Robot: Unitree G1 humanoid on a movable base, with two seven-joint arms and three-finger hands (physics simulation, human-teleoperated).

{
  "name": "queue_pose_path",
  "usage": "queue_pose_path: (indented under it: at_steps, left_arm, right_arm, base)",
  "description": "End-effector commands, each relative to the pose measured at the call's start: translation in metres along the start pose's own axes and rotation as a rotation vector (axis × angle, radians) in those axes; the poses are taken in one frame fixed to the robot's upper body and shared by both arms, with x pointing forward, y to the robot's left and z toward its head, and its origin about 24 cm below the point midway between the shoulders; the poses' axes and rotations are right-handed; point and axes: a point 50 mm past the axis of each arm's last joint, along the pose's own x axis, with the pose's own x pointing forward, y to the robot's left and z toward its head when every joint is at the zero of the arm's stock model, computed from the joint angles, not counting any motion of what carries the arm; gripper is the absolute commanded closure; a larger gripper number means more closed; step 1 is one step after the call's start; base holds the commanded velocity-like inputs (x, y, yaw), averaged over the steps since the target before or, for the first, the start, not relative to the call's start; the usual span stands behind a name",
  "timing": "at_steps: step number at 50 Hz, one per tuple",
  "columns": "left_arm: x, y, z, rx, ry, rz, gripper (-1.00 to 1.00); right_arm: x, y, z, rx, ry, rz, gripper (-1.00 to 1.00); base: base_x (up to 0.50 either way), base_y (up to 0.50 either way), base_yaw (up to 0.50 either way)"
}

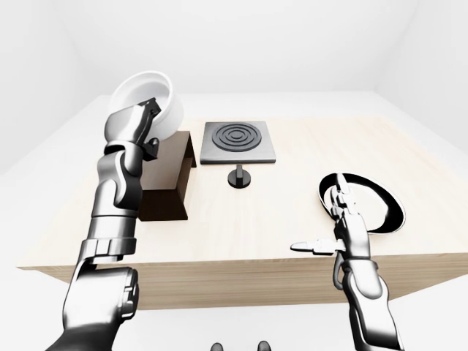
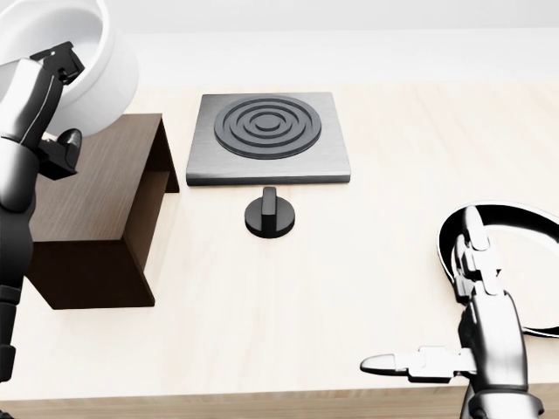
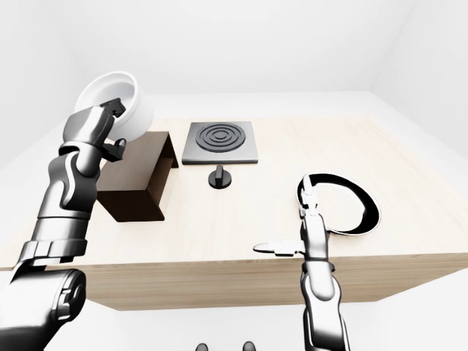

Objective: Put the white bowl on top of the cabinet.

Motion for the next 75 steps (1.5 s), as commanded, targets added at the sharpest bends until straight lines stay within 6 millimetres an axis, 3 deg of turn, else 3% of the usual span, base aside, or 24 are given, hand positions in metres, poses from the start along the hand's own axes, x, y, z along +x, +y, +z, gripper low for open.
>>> queue_pose_path:
  at_steps: [1, 18, 27, 35, 46, 75]
  left_arm:
    - [0.004, 0.009, -0.011, 0.007, 0.045, 0.119, 1.00]
    - [0.009, -0.003, -0.046, -0.104, 0.196, 0.175, 1.00]
    - [0.009, -0.013, -0.043, -0.109, 0.200, 0.164, 1.00]
    - [0.008, -0.035, -0.038, -0.102, 0.215, 0.103, 1.00]
    - [0.009, -0.036, -0.033, -0.086, 0.195, 0.092, 1.00]
    - [0.007, -0.052, -0.041, -0.102, 0.269, 0.062, 1.00]
  right_arm:
    - [-0.001, 0.002, -0.001, -0.009, -0.001, 0.006, -1.00]
    - [-0.001, 0.004, -0.003, -0.022, 0.000, 0.012, -1.00]
    - [-0.002, 0.005, -0.004, -0.026, 0.006, 0.016, -1.00]
    - [-0.001, 0.005, -0.005, -0.030, 0.012, 0.017, -1.00]
    - [-0.001, 0.005, -0.005, -0.033, 0.012, 0.019, -1.00]
    - [-0.003, 0.007, -0.007, -0.041, 0.021, 0.026, -1.00]
  base:
    - [0.00, 0.00, 0.00]
    - [0.00, 0.00, 0.00]
    - [0.00, 0.00, 0.00]
    - [0.00, 0.00, 0.00]
    - [0.00, 0.00, 0.00]
    - [0.00, 0.00, 0.00]
